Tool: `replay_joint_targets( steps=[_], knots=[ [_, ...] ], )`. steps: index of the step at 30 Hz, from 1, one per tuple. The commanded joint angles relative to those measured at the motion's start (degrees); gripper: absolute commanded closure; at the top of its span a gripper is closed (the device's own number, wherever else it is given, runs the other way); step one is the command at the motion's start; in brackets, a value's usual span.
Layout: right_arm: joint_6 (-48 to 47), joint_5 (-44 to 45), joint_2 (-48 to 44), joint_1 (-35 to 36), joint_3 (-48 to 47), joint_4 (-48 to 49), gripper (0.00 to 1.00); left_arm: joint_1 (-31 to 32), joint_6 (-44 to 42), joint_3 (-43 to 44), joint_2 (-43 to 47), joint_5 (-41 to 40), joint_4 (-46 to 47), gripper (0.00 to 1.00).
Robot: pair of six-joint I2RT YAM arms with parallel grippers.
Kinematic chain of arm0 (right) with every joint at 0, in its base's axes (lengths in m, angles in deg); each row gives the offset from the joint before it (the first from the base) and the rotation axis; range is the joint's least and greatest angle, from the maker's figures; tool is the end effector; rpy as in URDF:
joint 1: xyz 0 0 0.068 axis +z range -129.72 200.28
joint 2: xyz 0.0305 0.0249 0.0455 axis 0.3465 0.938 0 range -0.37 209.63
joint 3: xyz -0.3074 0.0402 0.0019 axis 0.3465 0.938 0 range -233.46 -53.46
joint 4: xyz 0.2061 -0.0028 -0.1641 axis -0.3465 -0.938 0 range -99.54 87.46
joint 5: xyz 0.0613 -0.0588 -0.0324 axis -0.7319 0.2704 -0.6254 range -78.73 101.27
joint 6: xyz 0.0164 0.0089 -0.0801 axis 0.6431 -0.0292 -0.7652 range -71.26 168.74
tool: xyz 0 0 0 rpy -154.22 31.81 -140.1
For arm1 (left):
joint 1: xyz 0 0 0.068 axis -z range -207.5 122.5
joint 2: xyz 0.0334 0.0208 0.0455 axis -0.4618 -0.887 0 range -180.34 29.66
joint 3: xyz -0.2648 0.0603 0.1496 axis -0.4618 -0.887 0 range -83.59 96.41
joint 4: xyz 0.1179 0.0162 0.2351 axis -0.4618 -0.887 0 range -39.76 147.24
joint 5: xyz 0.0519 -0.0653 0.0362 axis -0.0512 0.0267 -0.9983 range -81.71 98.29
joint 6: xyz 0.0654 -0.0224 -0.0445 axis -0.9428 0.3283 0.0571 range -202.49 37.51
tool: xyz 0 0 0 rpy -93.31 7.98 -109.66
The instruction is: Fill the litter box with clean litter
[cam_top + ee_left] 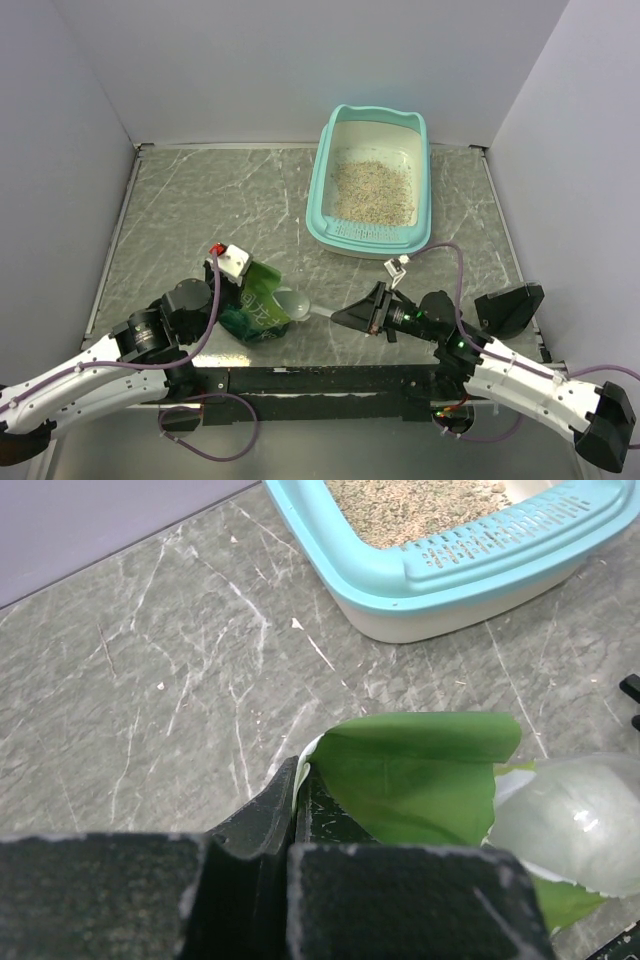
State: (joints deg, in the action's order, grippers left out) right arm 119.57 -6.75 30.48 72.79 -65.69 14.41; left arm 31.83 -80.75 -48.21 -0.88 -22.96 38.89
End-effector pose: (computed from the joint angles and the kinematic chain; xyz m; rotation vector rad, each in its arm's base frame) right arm 0.0772 0.1371 0.2423 0.0138 1.9745 1.8155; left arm 0.0994 -0.0949 0.3162 0.5016 1.7080 -0.2773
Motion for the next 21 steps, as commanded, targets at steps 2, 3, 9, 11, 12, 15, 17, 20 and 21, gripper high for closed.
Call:
replay_joint_targets(
  steps=[2, 3, 9, 11, 12, 15, 17, 20, 21],
  knots=[
    [-0.3, 0.4, -7.4, -0.3, -0.2, -4.9, 1.0, -0.3, 0.2, 0.6, -0.3, -2.0, 1.2, 0.99],
    [0.0, 0.5, -8.0, -0.3, -0.1, -6.6, 1.0, -0.2, 0.1, 0.6, -0.2, -2.0, 1.2, 0.99],
    [2.3, -0.2, -11.8, -0.4, -0.7, -11.6, 1.0, -0.3, 0.1, 0.6, -0.3, -2.4, 1.1, 0.99],
    [3.0, -0.2, -12.3, -0.5, -1.7, -14.5, 1.0, -0.3, 0.1, 0.6, -0.4, -2.5, 1.1, 0.99],
    [3.2, -0.2, -12.6, -0.5, -2.0, -14.8, 1.0, -0.3, 0.1, 0.6, -0.5, -2.4, 1.2, 0.99],
    [2.9, 0.2, -12.2, -0.5, -3.9, -16.8, 1.0, -0.3, 0.2, 0.6, -0.9, -1.6, 1.4, 0.99],
    [2.4, 0.3, -10.7, -0.4, -6.0, -20.3, 1.0, -0.2, 0.1, 0.6, -1.9, -0.7, 1.6, 0.99],
    [1.5, -0.7, -7.8, -0.4, -6.9, -19.2, 1.0, -0.2, 0.5, 0.7, -3.6, 2.1, 2.0, 0.99],
    [1.7, -1.0, -7.1, -0.4, -6.6, -18.4, 1.0, -0.2, 0.6, 0.7, -4.4, 3.7, 2.1, 0.99]
  ],
)
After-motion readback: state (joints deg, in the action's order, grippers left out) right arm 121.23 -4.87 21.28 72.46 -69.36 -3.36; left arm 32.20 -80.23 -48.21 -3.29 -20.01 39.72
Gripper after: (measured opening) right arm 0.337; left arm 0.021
